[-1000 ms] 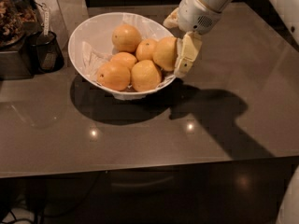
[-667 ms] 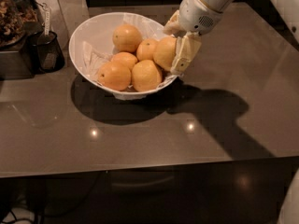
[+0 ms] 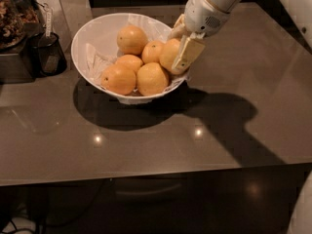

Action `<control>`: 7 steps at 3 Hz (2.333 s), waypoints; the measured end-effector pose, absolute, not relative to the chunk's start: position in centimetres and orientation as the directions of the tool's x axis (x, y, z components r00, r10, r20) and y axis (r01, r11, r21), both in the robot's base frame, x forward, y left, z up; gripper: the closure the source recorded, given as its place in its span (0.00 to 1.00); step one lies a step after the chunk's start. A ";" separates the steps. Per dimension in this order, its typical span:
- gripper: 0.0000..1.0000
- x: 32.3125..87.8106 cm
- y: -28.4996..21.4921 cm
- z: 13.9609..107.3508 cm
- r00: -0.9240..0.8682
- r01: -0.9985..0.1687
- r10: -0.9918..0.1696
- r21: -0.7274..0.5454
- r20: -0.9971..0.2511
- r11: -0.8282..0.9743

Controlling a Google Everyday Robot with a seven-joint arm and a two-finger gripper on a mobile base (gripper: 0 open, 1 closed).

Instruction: Pick orange from white bowl

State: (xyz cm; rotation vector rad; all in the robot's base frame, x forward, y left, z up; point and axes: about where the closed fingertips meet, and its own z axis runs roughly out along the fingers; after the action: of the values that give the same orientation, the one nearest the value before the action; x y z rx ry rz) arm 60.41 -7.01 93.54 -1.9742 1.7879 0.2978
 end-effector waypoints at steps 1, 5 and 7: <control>0.76 61.0 -6.7 92.9 0.128 -0.984 -0.879 -0.172 -0.460 -0.053; 1.00 58.5 -5.7 97.5 0.248 -0.953 -0.808 -0.286 -0.535 -0.103; 1.00 51.8 -7.2 103.3 0.403 -0.885 -0.604 -0.462 -0.687 -0.065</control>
Offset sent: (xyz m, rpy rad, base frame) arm 0.0155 0.0073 -0.0273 0.0017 0.0861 0.0439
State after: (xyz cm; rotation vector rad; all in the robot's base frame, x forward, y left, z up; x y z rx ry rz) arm 51.80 -7.25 103.33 -1.7685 1.2972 0.3954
